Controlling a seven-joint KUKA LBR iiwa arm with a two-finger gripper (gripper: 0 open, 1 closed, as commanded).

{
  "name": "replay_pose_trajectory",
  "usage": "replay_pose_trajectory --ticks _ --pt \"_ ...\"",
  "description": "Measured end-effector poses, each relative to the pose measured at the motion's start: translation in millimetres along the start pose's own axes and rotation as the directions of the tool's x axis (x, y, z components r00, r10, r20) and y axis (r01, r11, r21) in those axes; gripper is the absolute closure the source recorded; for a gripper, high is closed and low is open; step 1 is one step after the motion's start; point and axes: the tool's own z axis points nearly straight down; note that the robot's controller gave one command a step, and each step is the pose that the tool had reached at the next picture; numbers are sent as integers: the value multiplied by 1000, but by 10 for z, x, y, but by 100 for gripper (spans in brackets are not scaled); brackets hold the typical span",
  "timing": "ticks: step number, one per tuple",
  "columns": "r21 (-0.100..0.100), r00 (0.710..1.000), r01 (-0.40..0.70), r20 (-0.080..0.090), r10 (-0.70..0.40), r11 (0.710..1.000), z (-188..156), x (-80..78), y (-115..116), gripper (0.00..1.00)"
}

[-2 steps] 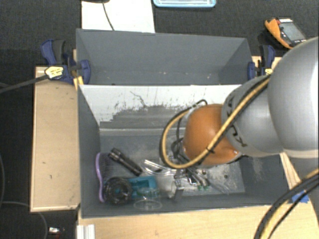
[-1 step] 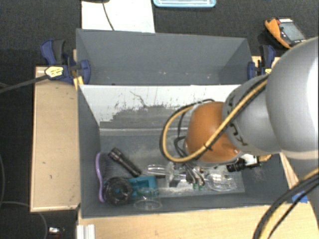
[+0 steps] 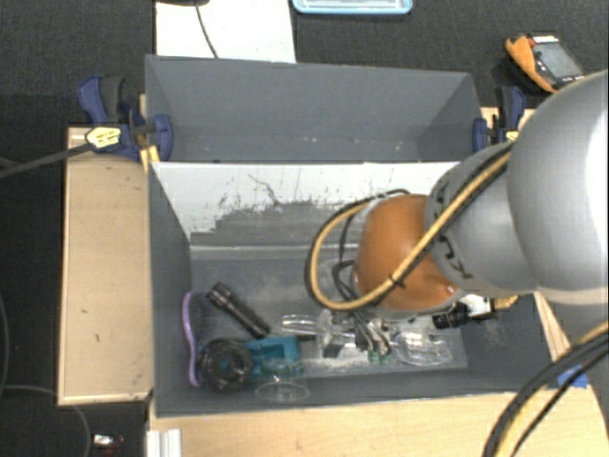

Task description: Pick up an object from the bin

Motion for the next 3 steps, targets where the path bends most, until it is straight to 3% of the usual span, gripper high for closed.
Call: replay_pose_trajectory --ticks 2,3 --pt "0 1000 1 0 -1 1000 -172 2 -1 100" --pt "0 1000 4 -2 -4 1000 -506 2 0 100"
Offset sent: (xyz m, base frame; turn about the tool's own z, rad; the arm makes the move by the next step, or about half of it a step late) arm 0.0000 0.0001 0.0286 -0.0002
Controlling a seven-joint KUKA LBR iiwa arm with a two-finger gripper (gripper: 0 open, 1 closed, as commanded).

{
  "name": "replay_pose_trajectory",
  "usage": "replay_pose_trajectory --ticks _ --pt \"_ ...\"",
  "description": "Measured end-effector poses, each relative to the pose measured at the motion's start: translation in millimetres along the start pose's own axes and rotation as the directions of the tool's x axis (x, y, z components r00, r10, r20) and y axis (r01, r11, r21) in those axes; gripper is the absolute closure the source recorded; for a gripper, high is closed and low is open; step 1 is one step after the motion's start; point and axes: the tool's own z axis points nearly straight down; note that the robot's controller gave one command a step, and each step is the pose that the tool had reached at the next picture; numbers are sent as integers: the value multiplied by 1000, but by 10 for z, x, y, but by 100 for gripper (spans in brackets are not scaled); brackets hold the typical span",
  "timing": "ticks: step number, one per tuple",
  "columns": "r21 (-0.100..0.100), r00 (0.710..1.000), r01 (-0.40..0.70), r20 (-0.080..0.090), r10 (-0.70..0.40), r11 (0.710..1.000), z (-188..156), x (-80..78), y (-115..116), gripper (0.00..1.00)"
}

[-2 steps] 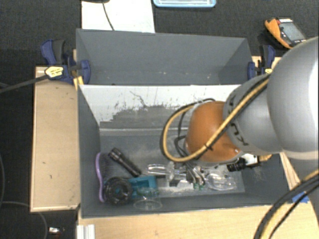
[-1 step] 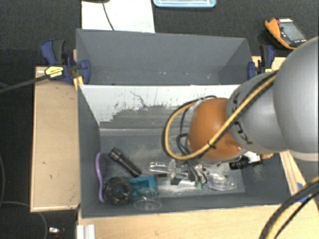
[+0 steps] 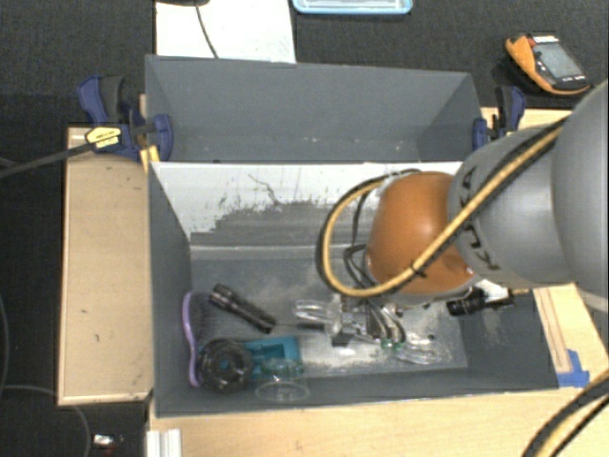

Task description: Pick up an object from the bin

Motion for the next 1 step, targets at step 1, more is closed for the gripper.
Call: replay_pose_trajectory --ticks 1 --pt "-1 1000 1 3 -1 1000 -262 -11 4 100"
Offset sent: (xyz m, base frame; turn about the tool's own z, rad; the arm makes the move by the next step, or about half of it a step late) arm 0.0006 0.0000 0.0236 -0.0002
